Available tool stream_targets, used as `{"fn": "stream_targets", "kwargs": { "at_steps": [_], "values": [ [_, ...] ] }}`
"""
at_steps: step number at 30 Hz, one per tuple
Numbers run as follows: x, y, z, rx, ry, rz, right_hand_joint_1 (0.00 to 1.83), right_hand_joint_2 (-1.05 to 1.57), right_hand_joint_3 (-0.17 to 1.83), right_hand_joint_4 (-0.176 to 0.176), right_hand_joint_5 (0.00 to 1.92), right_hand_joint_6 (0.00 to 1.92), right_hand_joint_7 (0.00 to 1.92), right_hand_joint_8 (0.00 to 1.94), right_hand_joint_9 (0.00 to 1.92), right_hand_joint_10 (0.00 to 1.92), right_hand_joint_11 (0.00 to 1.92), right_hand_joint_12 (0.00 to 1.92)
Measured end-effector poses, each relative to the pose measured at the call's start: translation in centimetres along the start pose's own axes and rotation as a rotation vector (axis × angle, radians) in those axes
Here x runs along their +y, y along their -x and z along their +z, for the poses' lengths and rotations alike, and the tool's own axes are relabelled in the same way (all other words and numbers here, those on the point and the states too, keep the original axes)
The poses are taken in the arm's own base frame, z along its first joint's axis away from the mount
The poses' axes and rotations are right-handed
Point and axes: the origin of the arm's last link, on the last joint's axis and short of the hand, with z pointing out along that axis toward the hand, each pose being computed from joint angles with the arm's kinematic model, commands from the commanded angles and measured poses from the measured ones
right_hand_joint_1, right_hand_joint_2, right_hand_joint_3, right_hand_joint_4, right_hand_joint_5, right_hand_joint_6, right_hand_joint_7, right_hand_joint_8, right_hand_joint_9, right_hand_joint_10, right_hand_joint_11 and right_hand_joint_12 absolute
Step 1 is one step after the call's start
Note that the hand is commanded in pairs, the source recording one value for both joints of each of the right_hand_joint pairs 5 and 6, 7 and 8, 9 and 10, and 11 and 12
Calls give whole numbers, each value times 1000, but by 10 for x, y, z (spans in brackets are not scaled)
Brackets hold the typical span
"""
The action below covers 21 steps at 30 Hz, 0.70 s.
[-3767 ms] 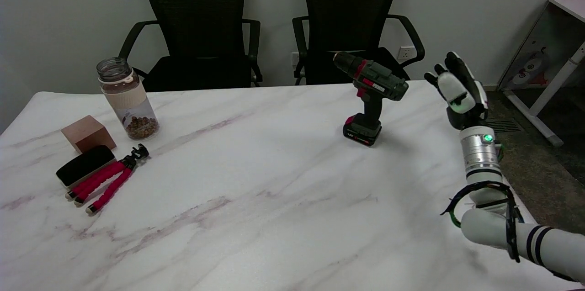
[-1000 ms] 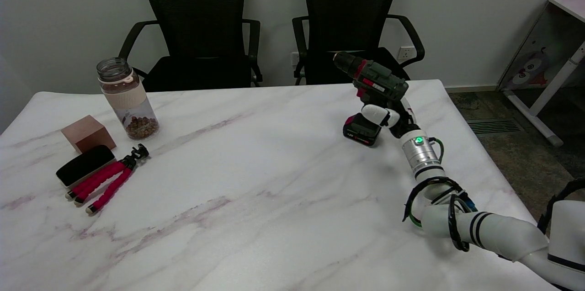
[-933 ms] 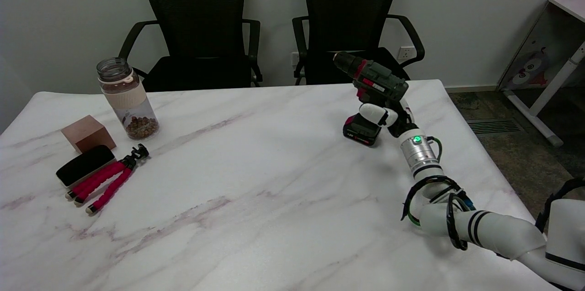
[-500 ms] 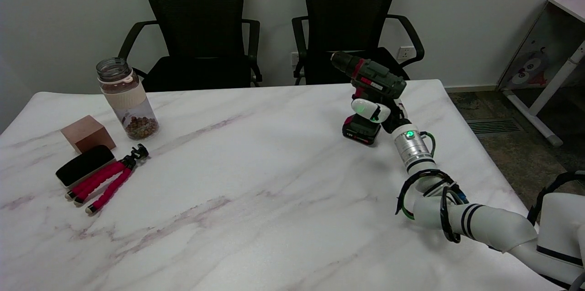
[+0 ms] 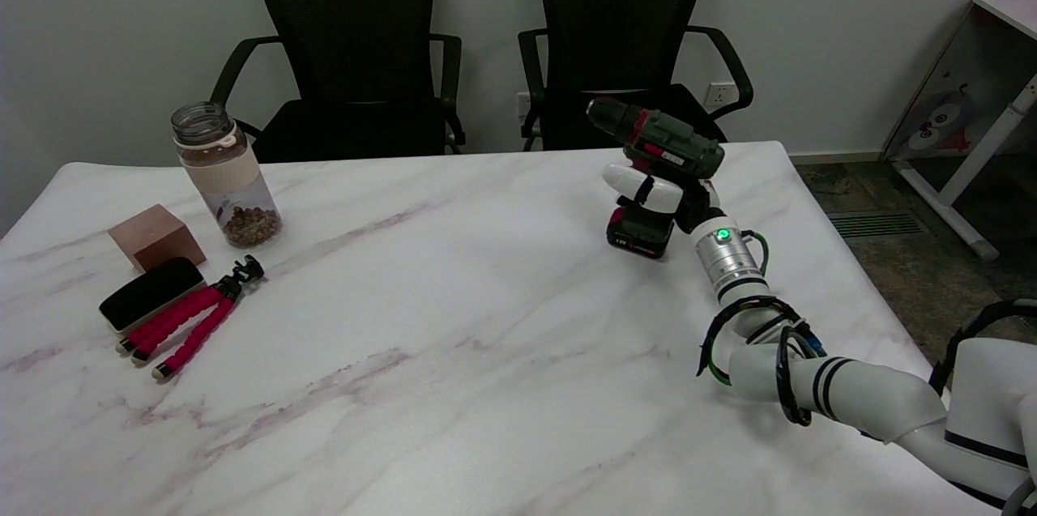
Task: Pick up the power screwdriver.
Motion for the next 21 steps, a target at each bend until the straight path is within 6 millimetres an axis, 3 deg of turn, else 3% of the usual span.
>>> {"fn": "stream_targets", "kwargs": {
  "at_steps": [3, 8, 17, 21],
  "values": [
    [1, -1, 0, 3, 3, 0, 921, 267, 611, 51, 232, 232, 232, 232, 1339, 1339, 1883, 1883],
    [1, -2, 0, 10, 7, 4, 921, 305, 667, 48, 298, 298, 298, 298, 1401, 1401, 1920, 1920],
    [2, -4, 1, 22, 13, 10, 914, 223, 770, 52, 345, 345, 345, 345, 1026, 1026, 1617, 1617],
    [2, -5, 1, 26, 14, 13, 911, 183, 797, 58, 331, 331, 331, 331, 752, 752, 1276, 1276]
  ]
}}
